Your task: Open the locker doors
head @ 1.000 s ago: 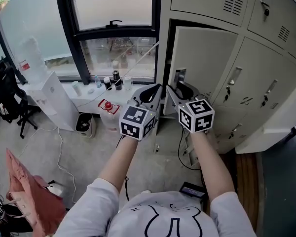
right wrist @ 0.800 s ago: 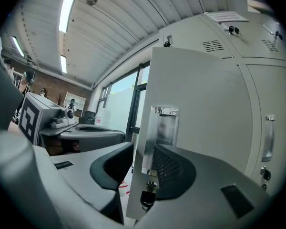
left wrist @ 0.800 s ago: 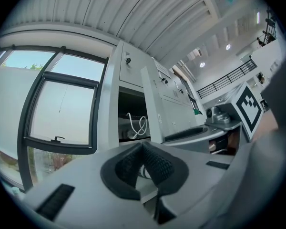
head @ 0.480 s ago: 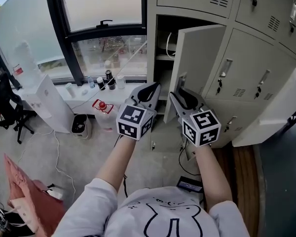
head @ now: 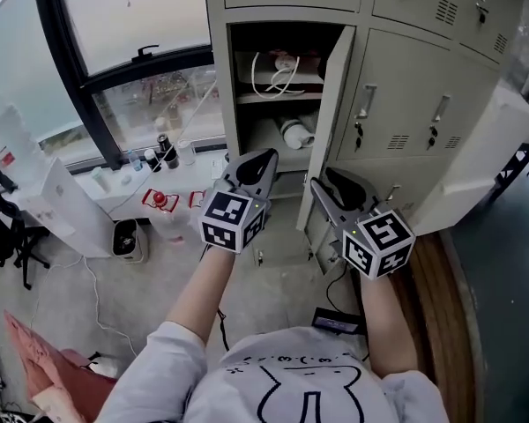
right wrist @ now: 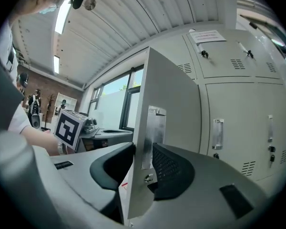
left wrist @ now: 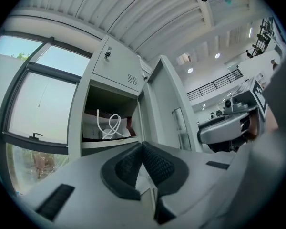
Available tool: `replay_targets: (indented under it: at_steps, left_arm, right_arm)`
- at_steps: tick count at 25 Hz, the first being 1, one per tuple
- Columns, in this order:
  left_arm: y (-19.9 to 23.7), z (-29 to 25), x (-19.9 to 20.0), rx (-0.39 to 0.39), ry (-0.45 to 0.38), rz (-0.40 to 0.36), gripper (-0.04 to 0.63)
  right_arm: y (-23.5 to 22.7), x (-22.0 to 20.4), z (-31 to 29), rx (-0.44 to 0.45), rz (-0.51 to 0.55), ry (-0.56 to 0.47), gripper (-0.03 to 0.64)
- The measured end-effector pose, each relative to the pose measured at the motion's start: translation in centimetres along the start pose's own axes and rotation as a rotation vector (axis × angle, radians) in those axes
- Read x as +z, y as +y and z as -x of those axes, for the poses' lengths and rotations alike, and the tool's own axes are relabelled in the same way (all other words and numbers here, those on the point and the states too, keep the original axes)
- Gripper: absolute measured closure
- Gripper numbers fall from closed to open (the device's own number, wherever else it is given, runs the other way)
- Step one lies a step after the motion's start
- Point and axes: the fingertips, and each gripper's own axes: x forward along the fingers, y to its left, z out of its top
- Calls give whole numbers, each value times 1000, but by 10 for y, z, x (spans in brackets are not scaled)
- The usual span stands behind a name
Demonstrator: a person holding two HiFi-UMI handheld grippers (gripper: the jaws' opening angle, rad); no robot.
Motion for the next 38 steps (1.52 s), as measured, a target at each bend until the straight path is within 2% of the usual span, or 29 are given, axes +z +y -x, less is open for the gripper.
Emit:
replay_targets:
  at_steps: [10, 17, 20, 25, 31, 35, 38]
  left_arm:
    - [-45, -20, 8, -105, -20, -4, 591]
    - [-65, -30, 13, -144, -36, 1, 592]
    - [-73, -33, 12, -163, -35, -9, 591]
    - [-78, -36, 13, -173, -40, -12, 591]
    - [-77, -43, 20, -196, -37, -50, 591]
    - [-65, -49, 42, -192, -66, -65, 591]
    - [-56, -53, 61, -191, -91, -62, 592]
  right_arm:
    - [-43, -5, 65, -181, -5, -10, 515]
    - [-84, -11, 99, -343, -15, -27, 563]
    - [-98, -12, 107, -384, -21, -47, 590]
    - [-121, -17, 117, -444, -5, -20, 591]
    - [-122, -11, 119, -426, 18, 11, 591]
    - [-113, 24, 107, -365, 71, -25, 591]
    - [-105, 59, 89, -304, 149, -53, 591]
